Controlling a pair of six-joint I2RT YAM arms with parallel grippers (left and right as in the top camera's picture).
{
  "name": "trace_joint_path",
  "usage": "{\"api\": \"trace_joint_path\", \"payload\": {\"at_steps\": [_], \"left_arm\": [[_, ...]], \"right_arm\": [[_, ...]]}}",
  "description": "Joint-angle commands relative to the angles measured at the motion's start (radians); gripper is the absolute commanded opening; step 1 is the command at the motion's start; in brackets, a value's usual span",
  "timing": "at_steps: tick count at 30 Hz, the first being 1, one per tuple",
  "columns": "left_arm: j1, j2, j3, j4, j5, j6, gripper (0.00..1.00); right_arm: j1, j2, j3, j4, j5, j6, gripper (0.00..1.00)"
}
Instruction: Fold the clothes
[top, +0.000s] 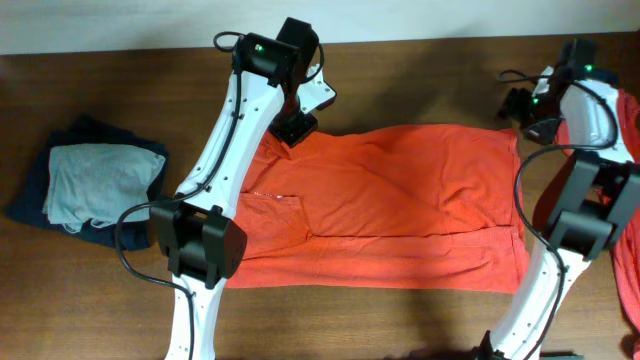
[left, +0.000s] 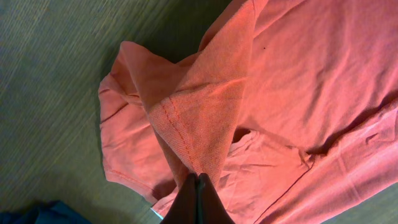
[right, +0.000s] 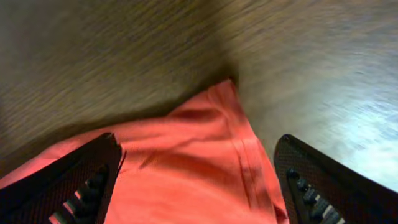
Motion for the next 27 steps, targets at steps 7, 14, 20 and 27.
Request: {"api": "trace_joint_path", "payload": {"at_steps": [7,14,20,27], "left_arm": [[0.005,-0.049,0.019,0.002,-0.008,0.006,0.0],[0.005,-0.049,0.019,0.001,-0.008,0.006,0.0],[0.005,-0.049,0.019,0.001,-0.039,0.005,0.0],[0.005,-0.055,0.019,-0.028,-0.07,0.006,0.0]], "right_arm": [[0.039,0.078,0.017,0.0,0.117,0.019,0.63],[0.047,0.086,0.018,-0.008,0.194,0.018,0.2],[0.045,0.069,0.064,-0.081,0.193,-0.025,0.04],[0.045,0.056,0.235,-0.318,0.193,-0.048,0.04]]}}
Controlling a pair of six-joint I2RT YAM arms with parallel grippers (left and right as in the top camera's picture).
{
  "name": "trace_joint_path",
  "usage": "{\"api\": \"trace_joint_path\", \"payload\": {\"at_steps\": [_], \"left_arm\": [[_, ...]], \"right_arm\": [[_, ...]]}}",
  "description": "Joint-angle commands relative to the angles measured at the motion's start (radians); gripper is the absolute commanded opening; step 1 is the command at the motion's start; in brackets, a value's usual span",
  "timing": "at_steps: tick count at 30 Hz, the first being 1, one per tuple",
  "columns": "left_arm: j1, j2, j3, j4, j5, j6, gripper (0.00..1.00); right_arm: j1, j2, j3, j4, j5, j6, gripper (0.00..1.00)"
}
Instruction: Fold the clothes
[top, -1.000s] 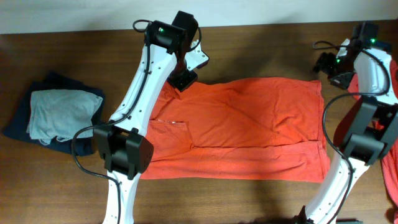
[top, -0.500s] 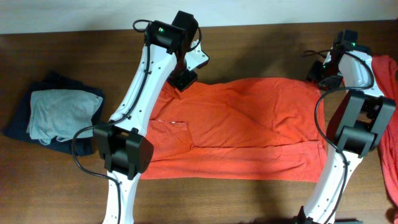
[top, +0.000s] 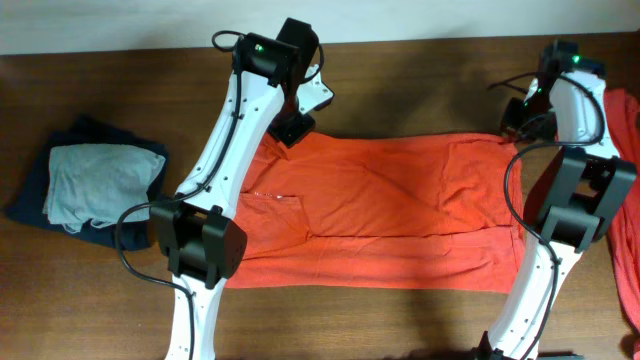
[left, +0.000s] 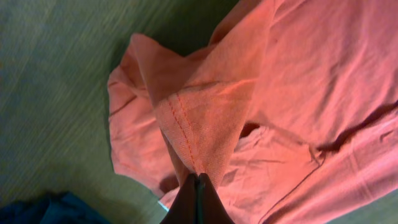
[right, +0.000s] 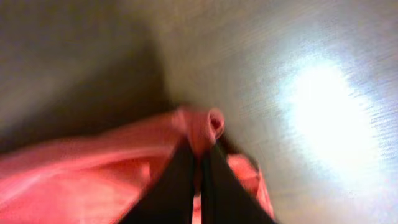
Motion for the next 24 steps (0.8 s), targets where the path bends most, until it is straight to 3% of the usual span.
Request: {"api": "trace_joint_path", "payload": {"at_steps": [1,11,20,24], "left_arm": [[0.005,-0.055,0.019,-0.028,-0.045,0.006,0.0],[0.01,-0.059,0.019,-0.081,-0.097,0.039,0.0],[0.011,-0.066,0.019,-0.117,-0.088,0.09,0.0],[0.012,-0.108,0.019,-0.093,-0.016,0.081,0.0]], "right_arm": [[0.006,-0.008,0.107,-0.1,0.02,-0.018,0.04],[0.009,-0.012,0.2,-0.448,0.021,-0.052,0.04],[0.021,-0.023,0.187,-0.447,0.019,-0.063,0.04],[0.021,-0.085,0.187,-0.447,0.015,-0.062,0.04]]}}
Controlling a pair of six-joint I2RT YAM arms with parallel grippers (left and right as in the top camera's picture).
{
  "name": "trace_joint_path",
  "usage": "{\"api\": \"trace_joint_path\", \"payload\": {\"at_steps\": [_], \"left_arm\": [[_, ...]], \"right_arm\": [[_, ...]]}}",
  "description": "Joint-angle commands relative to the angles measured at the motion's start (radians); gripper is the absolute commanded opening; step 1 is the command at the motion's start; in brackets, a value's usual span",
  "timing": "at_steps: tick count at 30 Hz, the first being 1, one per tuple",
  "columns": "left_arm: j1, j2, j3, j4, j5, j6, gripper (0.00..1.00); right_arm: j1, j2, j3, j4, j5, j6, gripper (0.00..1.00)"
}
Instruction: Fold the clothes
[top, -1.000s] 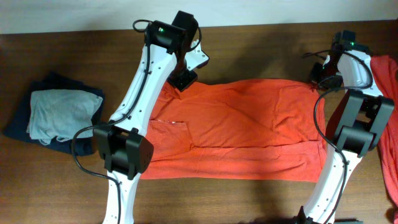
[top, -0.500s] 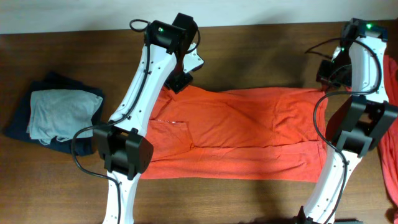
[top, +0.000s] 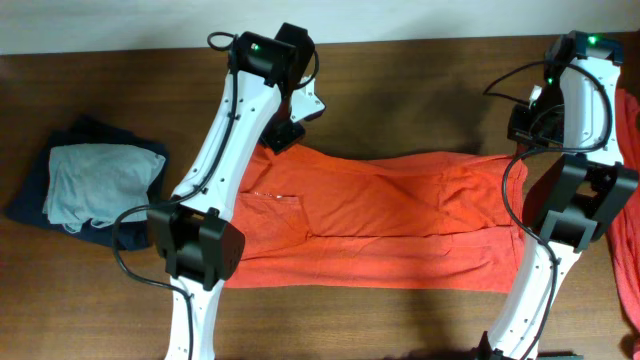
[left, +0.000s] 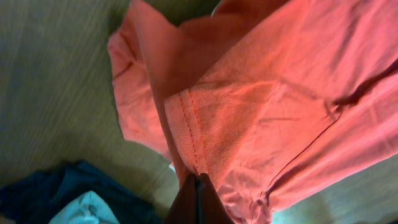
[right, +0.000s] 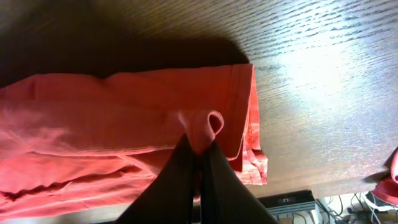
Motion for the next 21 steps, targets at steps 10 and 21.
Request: {"api": "trace_joint_path", "payload": {"at_steps": [10,21], "left_arm": [[0.01,-0.155,0.018,0.006,0.09,0.026,0.01],[0.043,-0.155,-0.046,-0.001,0.147,0.041,0.01]], "right_arm": [[0.011,-0.235,0.008,-0.005,-0.116,-0.007,0.04],[-0.047,-0.235,-0.369,0.14,-0.288,-0.064,0.04]]}}
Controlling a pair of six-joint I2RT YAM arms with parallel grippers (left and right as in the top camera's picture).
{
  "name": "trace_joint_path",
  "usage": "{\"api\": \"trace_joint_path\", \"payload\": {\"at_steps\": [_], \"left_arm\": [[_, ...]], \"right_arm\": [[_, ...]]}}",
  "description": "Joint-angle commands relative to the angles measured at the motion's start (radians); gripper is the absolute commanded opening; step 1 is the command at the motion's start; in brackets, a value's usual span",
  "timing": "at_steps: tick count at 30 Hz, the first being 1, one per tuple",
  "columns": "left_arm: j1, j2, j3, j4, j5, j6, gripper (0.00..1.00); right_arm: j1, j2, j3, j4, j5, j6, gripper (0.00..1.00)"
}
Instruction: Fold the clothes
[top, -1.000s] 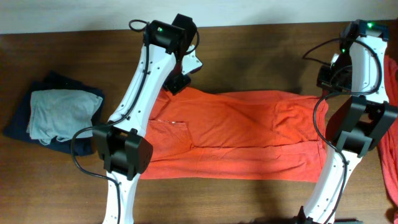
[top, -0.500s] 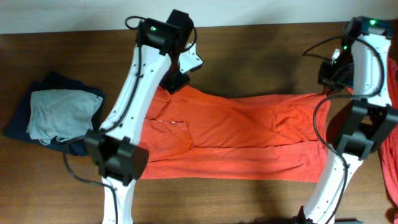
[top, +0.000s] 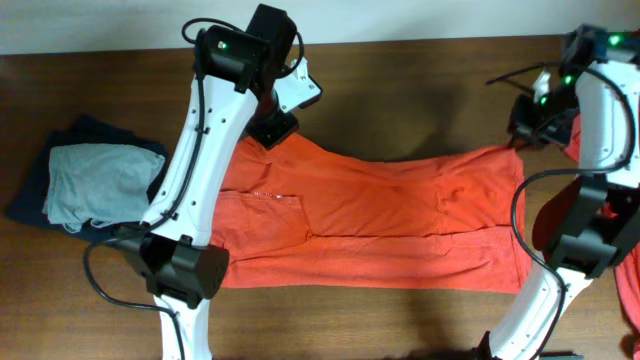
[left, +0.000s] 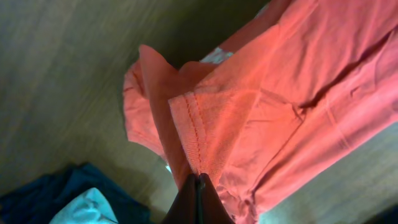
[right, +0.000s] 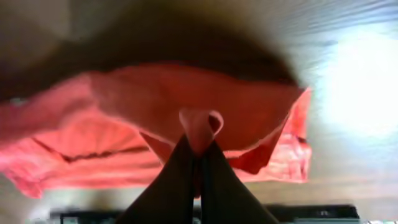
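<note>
An orange shirt (top: 370, 215) lies spread across the wooden table, its far edge lifted. My left gripper (top: 268, 135) is shut on the shirt's far left corner; the left wrist view shows a stitched hem (left: 189, 134) hanging from the pinched fingers (left: 198, 180). At the far right corner my right gripper (top: 524, 135) is shut on the cloth. In the right wrist view a small loop of fabric (right: 200, 127) sticks up from between its fingers, with the rest of the shirt (right: 93, 124) hanging below.
A folded pile of a grey garment (top: 100, 180) on dark blue cloth (top: 40, 195) lies at the table's left. Another red cloth (top: 632, 270) shows at the right edge. The table's far strip (top: 400, 80) is bare wood.
Both grippers now hold their corners higher off the table. The shirt's far edge hangs lifted between them, more of the cloth dangling in both wrist views.
First my left gripper pinched the far left corner while the right stood open over the far right corner. Then the right was shut on that corner. After that both corners were raised, and now the far edge hangs higher between the two grippers.
</note>
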Motion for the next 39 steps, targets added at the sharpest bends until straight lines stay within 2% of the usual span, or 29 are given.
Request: {"api": "trace_joint_path", "payload": {"at_steps": [1,4,9,11,15,22,39], "left_arm": [[0.019,-0.015,-0.056,-0.002,0.047,0.024,0.01],[0.028,-0.015,-0.11,0.011,0.064,0.024,0.01],[0.03,-0.015,-0.206,0.002,0.067,0.024,0.0],[0.03,-0.015,-0.23,-0.009,0.066,0.024,0.01],[0.045,-0.015,-0.263,-0.019,0.065,0.024,0.01],[0.121,-0.015,-0.283,-0.016,0.075,0.024,0.01],[0.164,-0.015,-0.283,-0.023,0.099,0.024,0.01]], "right_arm": [[-0.046,0.005,-0.15,0.032,-0.11,-0.069,0.04],[-0.061,0.005,-0.224,0.051,-0.212,-0.16,0.04],[-0.063,-0.001,-0.29,0.025,-0.174,-0.181,0.04],[-0.073,-0.013,-0.29,0.003,-0.062,-0.121,0.04],[-0.122,-0.064,-0.29,-0.022,0.309,0.089,0.04],[-0.225,-0.083,-0.293,-0.016,0.251,0.078,0.04],[-0.157,-0.083,-0.293,-0.033,0.225,0.039,0.05]]}}
